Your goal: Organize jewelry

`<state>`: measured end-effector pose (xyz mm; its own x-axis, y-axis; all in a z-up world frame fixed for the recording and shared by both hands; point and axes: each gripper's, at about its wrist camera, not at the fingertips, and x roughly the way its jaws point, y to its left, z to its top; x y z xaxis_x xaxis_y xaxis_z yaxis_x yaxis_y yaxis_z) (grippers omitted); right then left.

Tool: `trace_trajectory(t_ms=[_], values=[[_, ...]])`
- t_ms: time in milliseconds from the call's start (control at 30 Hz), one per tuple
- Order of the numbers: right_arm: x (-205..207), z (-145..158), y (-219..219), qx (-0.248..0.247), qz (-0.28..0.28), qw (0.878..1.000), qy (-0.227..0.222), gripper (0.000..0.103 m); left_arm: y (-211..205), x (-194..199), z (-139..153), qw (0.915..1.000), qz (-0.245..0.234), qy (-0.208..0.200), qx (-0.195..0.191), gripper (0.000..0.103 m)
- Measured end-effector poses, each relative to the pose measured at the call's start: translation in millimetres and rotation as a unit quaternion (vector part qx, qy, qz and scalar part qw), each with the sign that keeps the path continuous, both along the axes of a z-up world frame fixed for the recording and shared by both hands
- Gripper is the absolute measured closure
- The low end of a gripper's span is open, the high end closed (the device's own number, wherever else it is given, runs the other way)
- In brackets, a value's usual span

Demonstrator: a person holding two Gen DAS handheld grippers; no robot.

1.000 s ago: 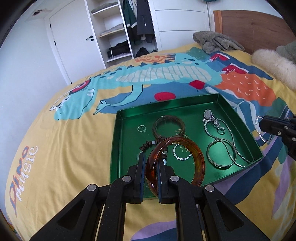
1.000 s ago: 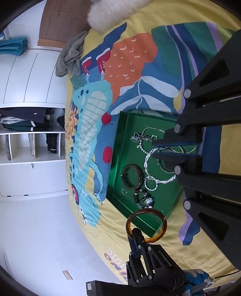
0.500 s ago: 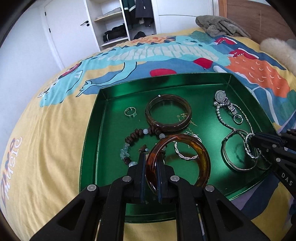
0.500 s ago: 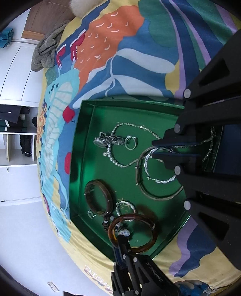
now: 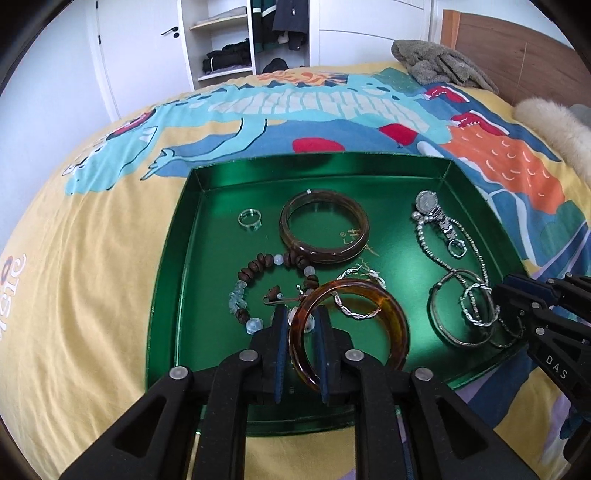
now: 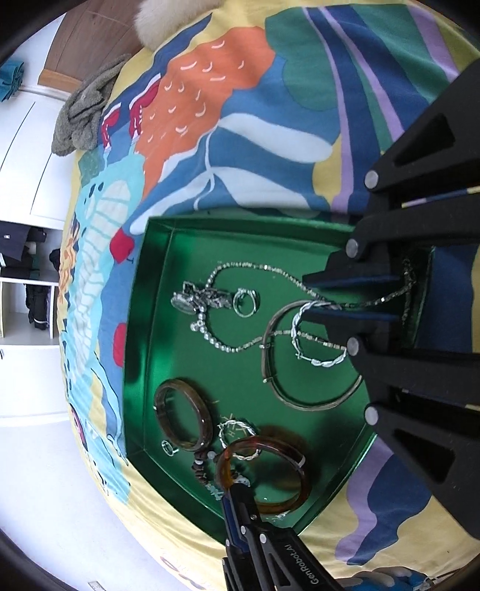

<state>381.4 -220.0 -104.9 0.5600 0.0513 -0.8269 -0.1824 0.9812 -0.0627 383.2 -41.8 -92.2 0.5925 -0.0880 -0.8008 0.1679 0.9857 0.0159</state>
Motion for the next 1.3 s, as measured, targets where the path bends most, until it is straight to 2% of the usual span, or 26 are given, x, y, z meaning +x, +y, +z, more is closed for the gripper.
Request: trace_trajectory(t_ms=[67,133,333,400,467,600,833,1133,1300], values=[[-5.2,8.6,-2.9,0.0,-0.006,1.0,-0.006,0.084,1.4,-5.7,9.4,1.0,0.0,-0.009,-0.001,0.076],[-13.7,22.8,-4.8,0.001,-0.012,1.0,-0.018,0.083,4.2,-13.7,20.9,0.9998,0.0,-0.019,-0.002,0.076],[-54.0,69.4,-3.3,0.015,-0.022,0.998,-0.057,0.082,24.0,-53.8,69.9,0.9979,0.009,-0.064,-0.007,0.063],[-70.1,84.4,-0.6,0.026,-0.023,0.997,-0.068,0.079,32.2,-71.4,86.5,0.9966,0.016,-0.081,-0.008,0.051],[-89.8,99.6,4.8,0.031,-0.021,0.996,-0.083,0.072,39.5,-91.6,100.6,0.9952,0.019,-0.096,-0.007,0.047],[-132.2,126.8,13.5,0.036,-0.007,0.994,-0.106,0.07,52.8,-132.4,119.9,0.9928,0.024,-0.118,-0.004,0.044],[-199.2,156.1,12.4,0.048,0.003,0.989,-0.137,0.07,71.8,-196.3,139.6,0.9892,0.032,-0.143,-0.002,0.039],[-279.7,173.5,1.7,0.068,0.005,0.984,-0.167,0.069,78.4,-272.8,150.1,0.9848,0.049,-0.167,-0.005,0.029],[-319.8,176.4,0.5,0.08,0.011,0.98,-0.183,0.062,70.1,-316.2,151.9,0.9816,0.058,-0.182,0.005,0.02]])
